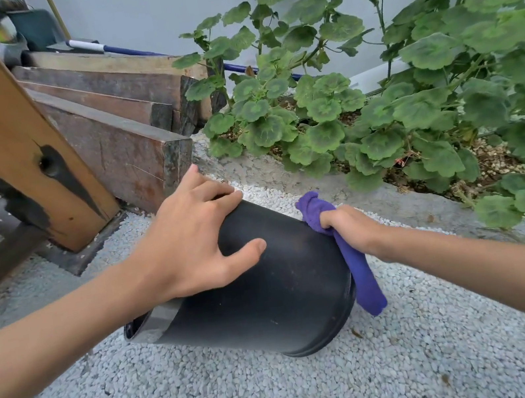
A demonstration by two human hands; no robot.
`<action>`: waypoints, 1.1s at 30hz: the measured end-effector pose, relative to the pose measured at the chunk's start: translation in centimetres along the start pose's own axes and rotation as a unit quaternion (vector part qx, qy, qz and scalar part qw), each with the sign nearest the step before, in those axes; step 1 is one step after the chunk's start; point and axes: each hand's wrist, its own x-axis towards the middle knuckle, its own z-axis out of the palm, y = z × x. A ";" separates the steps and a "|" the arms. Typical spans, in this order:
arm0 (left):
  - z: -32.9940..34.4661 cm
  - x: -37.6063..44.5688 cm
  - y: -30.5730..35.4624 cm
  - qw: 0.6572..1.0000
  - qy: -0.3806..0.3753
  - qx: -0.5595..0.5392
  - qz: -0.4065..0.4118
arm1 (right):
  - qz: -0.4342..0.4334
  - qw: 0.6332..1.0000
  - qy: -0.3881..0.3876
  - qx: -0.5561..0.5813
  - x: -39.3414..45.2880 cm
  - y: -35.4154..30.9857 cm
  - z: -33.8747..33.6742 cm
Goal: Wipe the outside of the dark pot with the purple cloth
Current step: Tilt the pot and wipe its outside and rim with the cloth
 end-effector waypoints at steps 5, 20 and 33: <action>-0.1 -0.5 1.4 1.000 0.000 -0.011 0.023 | 0.063 0.993 -0.103 -0.020 2.3 -0.6 -0.4; -1.1 1.2 1.6 0.818 -0.045 -0.485 -0.306 | 0.156 0.981 -0.117 -0.006 2.2 -0.7 2.0; -2.2 -2.0 0.8 0.871 -0.055 -0.455 -0.180 | 0.095 0.974 0.181 0.099 -5.1 1.7 3.3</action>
